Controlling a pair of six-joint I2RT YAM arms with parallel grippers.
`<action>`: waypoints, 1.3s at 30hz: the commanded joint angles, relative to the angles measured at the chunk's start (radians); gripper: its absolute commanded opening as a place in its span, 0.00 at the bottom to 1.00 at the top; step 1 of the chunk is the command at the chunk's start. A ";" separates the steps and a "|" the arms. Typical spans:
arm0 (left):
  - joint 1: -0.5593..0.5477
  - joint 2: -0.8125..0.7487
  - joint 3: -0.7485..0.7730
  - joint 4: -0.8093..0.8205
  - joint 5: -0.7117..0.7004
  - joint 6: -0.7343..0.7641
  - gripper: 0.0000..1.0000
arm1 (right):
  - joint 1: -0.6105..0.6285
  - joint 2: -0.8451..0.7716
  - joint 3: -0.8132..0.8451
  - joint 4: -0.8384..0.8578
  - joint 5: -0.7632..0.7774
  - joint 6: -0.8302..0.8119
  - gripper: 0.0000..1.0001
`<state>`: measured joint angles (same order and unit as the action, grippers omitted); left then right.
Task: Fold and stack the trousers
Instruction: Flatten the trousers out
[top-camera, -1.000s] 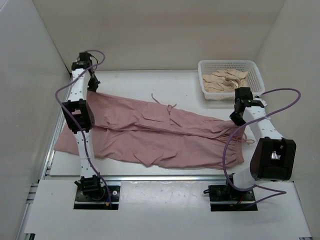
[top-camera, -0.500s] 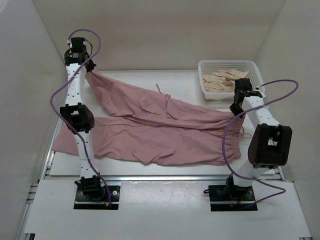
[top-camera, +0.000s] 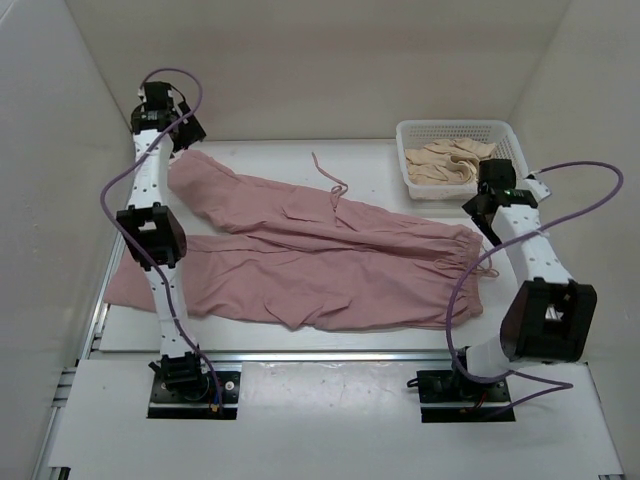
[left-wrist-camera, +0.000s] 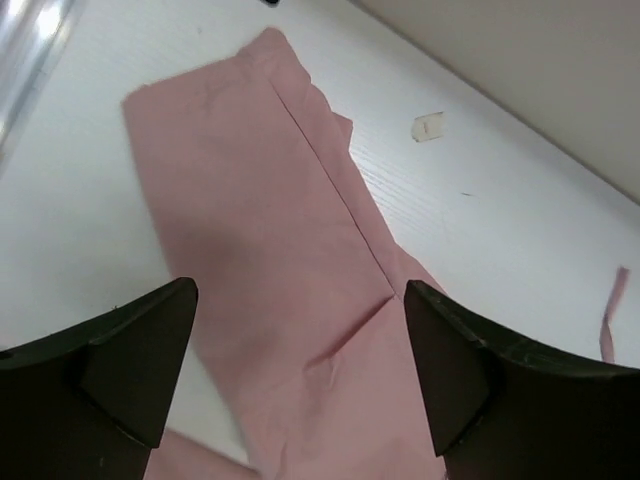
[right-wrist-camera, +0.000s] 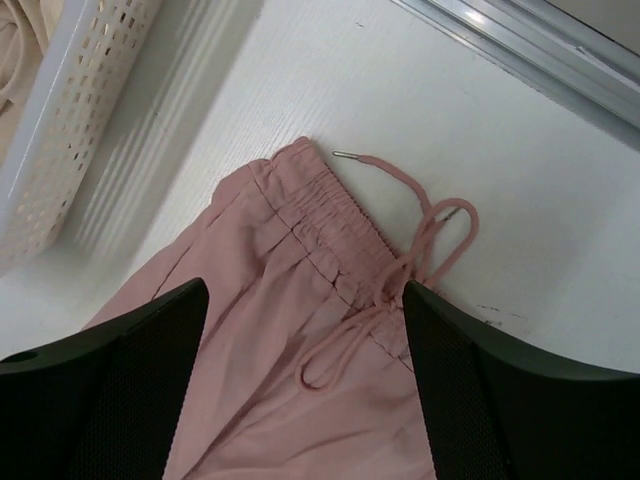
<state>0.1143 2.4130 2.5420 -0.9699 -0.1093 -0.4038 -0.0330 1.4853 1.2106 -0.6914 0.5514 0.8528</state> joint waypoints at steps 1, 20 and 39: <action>0.031 -0.233 -0.081 0.037 -0.009 0.013 0.94 | -0.005 -0.100 -0.042 -0.008 0.042 -0.023 0.83; 0.105 -0.028 -0.339 0.017 0.137 -0.024 0.81 | -0.005 -0.186 -0.152 -0.008 -0.062 -0.106 0.74; 0.058 -0.147 -0.184 0.017 0.028 -0.052 0.10 | -0.005 -0.168 -0.102 -0.026 -0.091 -0.115 0.74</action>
<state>0.1791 2.5317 2.3798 -0.9604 -0.0307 -0.4603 -0.0334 1.3369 1.0706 -0.7071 0.4610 0.7506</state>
